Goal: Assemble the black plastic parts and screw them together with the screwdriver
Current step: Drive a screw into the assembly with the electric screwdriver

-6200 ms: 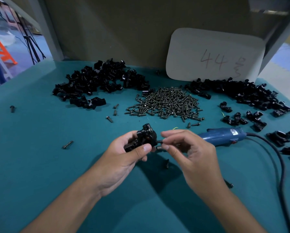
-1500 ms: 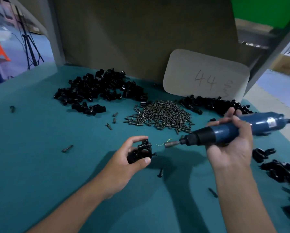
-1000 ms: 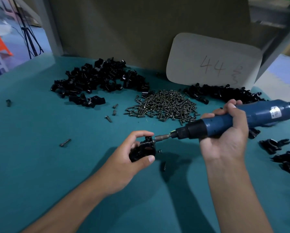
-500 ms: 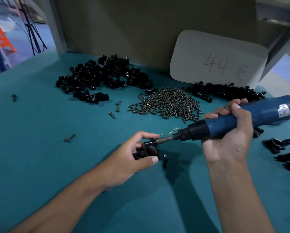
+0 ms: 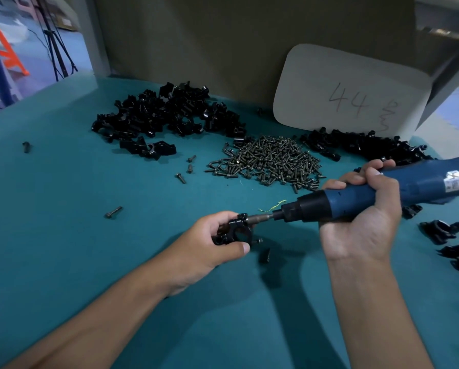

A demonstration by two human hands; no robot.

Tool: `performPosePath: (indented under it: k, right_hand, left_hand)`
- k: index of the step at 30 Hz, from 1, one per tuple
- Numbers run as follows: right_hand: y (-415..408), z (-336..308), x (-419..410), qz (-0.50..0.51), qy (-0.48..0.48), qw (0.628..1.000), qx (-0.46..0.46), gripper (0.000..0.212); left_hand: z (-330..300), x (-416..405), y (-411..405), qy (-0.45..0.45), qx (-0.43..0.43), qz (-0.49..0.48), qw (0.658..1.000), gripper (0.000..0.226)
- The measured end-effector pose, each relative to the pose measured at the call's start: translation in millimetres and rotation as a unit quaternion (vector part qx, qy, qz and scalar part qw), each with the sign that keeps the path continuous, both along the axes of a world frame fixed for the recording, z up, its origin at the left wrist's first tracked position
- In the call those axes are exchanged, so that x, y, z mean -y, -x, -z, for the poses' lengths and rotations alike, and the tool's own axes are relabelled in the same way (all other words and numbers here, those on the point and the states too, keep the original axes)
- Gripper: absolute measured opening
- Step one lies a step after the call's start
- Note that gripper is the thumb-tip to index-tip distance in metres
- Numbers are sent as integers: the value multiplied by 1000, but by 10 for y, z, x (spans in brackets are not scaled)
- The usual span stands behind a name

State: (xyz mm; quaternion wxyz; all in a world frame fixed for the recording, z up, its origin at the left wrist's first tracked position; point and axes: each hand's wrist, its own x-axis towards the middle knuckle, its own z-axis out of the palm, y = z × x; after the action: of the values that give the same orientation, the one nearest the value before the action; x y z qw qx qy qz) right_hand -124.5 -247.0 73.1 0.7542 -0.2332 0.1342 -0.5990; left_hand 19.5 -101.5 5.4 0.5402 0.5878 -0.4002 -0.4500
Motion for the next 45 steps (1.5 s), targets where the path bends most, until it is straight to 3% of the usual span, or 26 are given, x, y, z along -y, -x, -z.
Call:
performPosePath:
  k: [6,19,33,39,45]
  right_hand:
    - [-13,10,-25,5,-5,1000,-1,27]
    - [-24,19,-55,0,0,1000,-2,27]
    - [43,81,-22,-55,22,998,24,27]
    - [41,-37,19,-79,29,996,17,32]
    - [90,-171,40,-124,112,986,-14,35]
  left_hand:
    - [35,12,1,11,-12,-13,1000,12]
    - [64,11,-29,-8,-29,11,1000,12]
    - [60,18,-65,-23,-57,59,996,46]
    - [41,31,-61,-21,-102,60,993,23]
    - [31,37,-57,-26,-80,74,994,25]
